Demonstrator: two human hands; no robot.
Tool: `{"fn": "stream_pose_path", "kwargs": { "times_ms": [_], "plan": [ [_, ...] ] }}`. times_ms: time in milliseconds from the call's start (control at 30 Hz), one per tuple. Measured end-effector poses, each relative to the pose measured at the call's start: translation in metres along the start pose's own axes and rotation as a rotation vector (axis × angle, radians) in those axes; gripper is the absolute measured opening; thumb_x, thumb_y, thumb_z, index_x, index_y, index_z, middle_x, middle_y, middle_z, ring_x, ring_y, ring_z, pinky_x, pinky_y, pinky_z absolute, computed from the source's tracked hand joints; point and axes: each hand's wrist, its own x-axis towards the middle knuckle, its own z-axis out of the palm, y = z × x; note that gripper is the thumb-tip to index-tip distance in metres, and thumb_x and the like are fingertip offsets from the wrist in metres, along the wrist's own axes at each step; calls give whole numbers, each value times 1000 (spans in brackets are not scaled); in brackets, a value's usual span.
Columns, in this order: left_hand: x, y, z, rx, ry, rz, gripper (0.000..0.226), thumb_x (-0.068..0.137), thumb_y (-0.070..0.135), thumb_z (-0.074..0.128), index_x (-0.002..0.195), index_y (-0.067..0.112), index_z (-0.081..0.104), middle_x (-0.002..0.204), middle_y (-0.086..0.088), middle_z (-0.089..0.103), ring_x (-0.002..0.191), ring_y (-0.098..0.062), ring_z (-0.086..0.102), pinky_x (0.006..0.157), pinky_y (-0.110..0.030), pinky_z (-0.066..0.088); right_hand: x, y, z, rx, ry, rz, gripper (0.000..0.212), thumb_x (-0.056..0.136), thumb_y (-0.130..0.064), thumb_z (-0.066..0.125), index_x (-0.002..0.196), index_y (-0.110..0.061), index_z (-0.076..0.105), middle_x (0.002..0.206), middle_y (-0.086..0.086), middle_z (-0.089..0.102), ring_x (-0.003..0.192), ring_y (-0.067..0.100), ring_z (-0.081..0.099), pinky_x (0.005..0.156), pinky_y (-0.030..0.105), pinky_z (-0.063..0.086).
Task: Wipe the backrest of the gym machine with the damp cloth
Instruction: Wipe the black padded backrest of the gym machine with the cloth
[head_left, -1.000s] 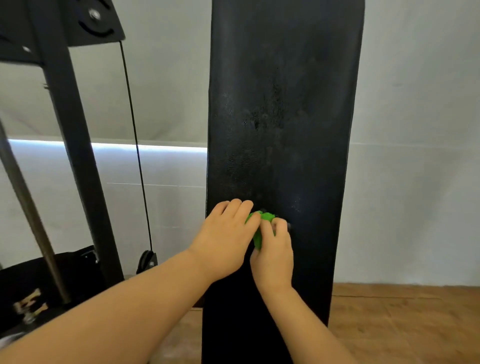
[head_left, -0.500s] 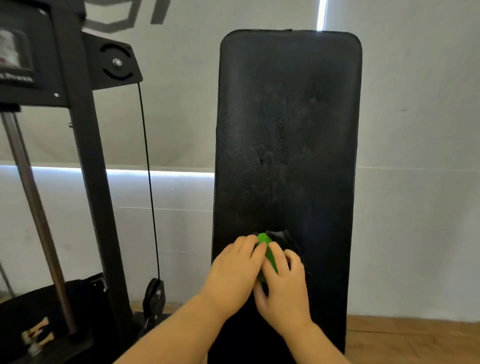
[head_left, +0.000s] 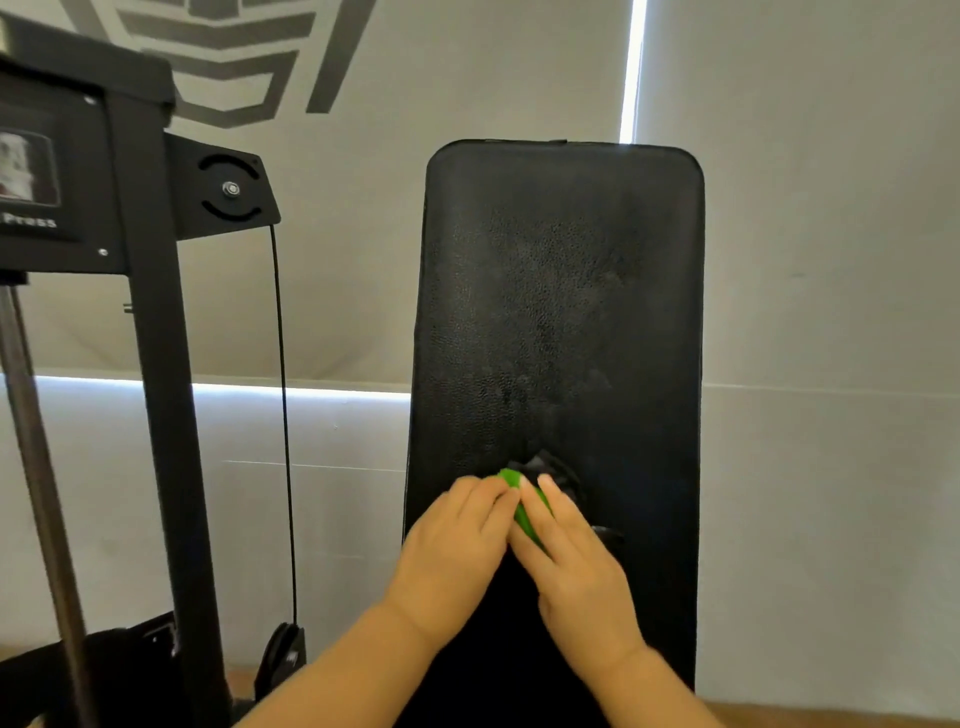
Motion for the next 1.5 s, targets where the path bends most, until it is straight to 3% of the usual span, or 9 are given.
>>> {"fn": "stream_pose_path", "kwargs": {
  "times_ms": [133,300,433,533,600,800,1000,1267,1500],
  "plan": [
    [47,-16,-5,44,92,-47,29,79,13,48,99,2,66,94,-11,67,86,-21,51,74,-33,48,58,22,-15,-95,113,-100,51,104,-14,14,122,-8,61,134,10,54,128,27,46,99,41,47],
    [109,-34,-15,90,99,-115,32,75,16,43,92,3,67,87,-10,65,83,-21,46,58,-34,53,123,41,-32,-131,183,-129,45,86,-2,33,116,-6,65,126,10,61,117,31,57,94,37,48],
    [137,-41,-21,168,62,-113,29,72,16,42,83,5,66,79,-8,63,72,-27,59,45,-31,51,152,56,-38,-165,145,-173,48,81,-1,33,117,-6,65,124,9,63,115,31,58,90,35,51],
    [145,-46,-23,203,34,-77,17,69,7,60,85,4,67,78,-9,63,70,-28,60,46,-31,52,159,60,-44,-161,136,-208,51,81,-1,30,118,-6,64,126,8,62,116,30,58,87,34,52],
    [156,-46,-28,212,20,-128,25,62,1,76,85,4,68,78,-9,64,70,-27,61,45,-27,50,170,59,-49,-156,140,-196,52,80,-2,29,118,-6,64,125,8,62,114,30,59,83,33,54],
    [202,-47,-42,333,-52,-249,35,96,12,44,131,10,43,125,-5,48,116,-21,40,77,-27,42,217,68,-69,-174,69,-151,59,77,-6,24,123,-4,60,127,9,61,115,32,58,68,35,57],
    [242,-59,-58,372,-79,-300,36,96,10,44,132,10,42,126,-6,49,119,-22,39,80,-30,43,255,68,-88,-150,-130,-36,60,94,1,36,149,-18,19,156,-5,18,144,13,13,103,36,38],
    [258,-64,-65,281,-39,-457,29,94,5,42,122,10,49,121,-6,51,114,-22,44,71,-28,34,283,60,-86,-92,-135,38,57,96,-4,39,148,-17,21,156,-4,19,144,14,11,106,43,36],
    [262,-77,-76,307,-15,-571,25,95,4,36,109,6,56,114,-14,57,107,-30,52,76,-36,41,312,51,-70,-6,-170,-42,54,97,-11,40,148,-12,21,155,1,21,144,21,11,114,42,25]
  ]
}}
